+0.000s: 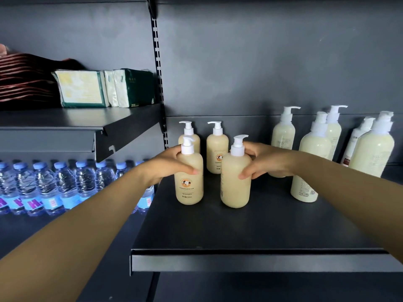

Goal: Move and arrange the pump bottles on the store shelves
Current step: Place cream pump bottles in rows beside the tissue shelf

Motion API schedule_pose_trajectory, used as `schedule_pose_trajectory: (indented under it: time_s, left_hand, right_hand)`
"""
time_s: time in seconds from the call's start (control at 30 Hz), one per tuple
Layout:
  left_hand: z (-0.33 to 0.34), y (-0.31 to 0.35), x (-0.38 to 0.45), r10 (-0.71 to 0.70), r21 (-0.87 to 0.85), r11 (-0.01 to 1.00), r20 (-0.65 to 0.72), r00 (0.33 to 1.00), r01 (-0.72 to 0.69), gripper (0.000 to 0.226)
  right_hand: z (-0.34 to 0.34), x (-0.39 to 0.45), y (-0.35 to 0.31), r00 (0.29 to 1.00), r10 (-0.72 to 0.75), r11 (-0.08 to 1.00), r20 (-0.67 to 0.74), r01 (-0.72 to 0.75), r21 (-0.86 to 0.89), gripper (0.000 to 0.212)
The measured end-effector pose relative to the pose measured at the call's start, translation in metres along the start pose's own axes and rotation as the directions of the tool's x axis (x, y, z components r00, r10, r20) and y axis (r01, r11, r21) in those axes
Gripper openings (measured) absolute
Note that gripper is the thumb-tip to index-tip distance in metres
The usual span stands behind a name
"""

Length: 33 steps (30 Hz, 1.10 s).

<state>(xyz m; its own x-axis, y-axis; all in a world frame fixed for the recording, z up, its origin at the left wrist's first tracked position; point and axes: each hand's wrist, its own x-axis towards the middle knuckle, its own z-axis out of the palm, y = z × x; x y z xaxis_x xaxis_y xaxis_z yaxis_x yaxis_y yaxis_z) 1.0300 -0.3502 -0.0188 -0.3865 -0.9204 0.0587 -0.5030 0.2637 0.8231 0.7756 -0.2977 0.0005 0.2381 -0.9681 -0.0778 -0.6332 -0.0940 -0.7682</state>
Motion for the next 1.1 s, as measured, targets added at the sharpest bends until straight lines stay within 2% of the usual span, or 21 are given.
schedule_pose_trajectory:
  time_s: [0.1, 0.2, 0.23, 0.33, 0.4, 0.5, 0.6, 0.7, 0.87, 0.93, 1.03, 1.1]
  left_hand:
    - [-0.008, 0.003, 0.001, 0.023, 0.048, 0.999, 0.016, 1.0, -0.023, 0.048]
    - [-0.006, 0.006, 0.008, 0.025, 0.085, 0.996, -0.055, 0.998, -0.02, 0.049]
    - [-0.005, 0.005, 0.011, 0.033, 0.102, 0.994, -0.092, 0.995, -0.023, 0.05]
    - [-0.007, 0.002, 0.017, 0.043, 0.127, 0.992, -0.125, 0.991, -0.027, 0.05]
    - [-0.011, 0.0, 0.018, 0.041, 0.122, 0.992, -0.1, 0.994, -0.029, 0.048]
    - [-0.015, -0.002, 0.02, 0.043, 0.12, 0.992, -0.103, 0.994, -0.031, 0.047]
    - [-0.015, -0.006, 0.024, 0.039, 0.11, 0.994, -0.131, 0.991, -0.024, 0.047]
    - [-0.014, -0.01, 0.028, 0.038, 0.101, 0.995, -0.162, 0.986, -0.022, 0.049]
    - [-0.009, -0.015, 0.036, 0.037, 0.118, 0.993, -0.223, 0.974, -0.01, 0.06]
    - [-0.008, -0.014, 0.037, 0.045, 0.123, 0.992, -0.227, 0.973, -0.017, 0.059]
    - [-0.009, -0.013, 0.038, 0.046, 0.129, 0.992, -0.225, 0.973, -0.018, 0.059]
    - [-0.01, -0.014, 0.04, 0.041, 0.13, 0.991, -0.221, 0.975, -0.012, 0.06]
  right_hand:
    - [0.009, 0.005, -0.001, 0.989, -0.027, 0.998, -0.146, 0.018, -0.068, 0.071]
    - [0.028, 0.018, -0.006, 0.935, -0.07, 0.982, -0.349, 0.004, -0.187, 0.091]
    - [0.032, 0.022, -0.007, 0.929, -0.084, 0.986, -0.36, 0.026, -0.163, 0.093]
    - [0.029, 0.027, -0.007, 0.979, -0.072, 0.993, -0.189, 0.088, 0.076, 0.08]
    - [0.022, 0.028, -0.004, 0.989, -0.084, 0.992, -0.12, 0.095, 0.086, 0.066]
    - [0.02, 0.034, -0.001, 0.98, -0.107, 0.991, -0.166, 0.119, 0.065, 0.06]
    - [0.021, 0.04, 0.001, 0.954, -0.126, 0.992, -0.274, 0.129, -0.005, 0.06]
    - [0.017, 0.044, 0.003, 0.915, -0.116, 0.99, -0.386, 0.075, -0.119, 0.073]
    - [0.024, 0.052, 0.0, 0.888, -0.12, 0.976, -0.445, 0.024, -0.215, 0.097]
    - [0.022, 0.052, 0.0, 0.904, -0.099, 0.984, -0.415, 0.026, -0.176, 0.094]
    - [0.017, 0.049, 0.0, 0.966, -0.062, 0.998, -0.25, 0.067, 0.011, 0.075]
    - [0.018, 0.049, -0.001, 0.976, -0.062, 0.996, -0.209, 0.073, 0.045, 0.072]
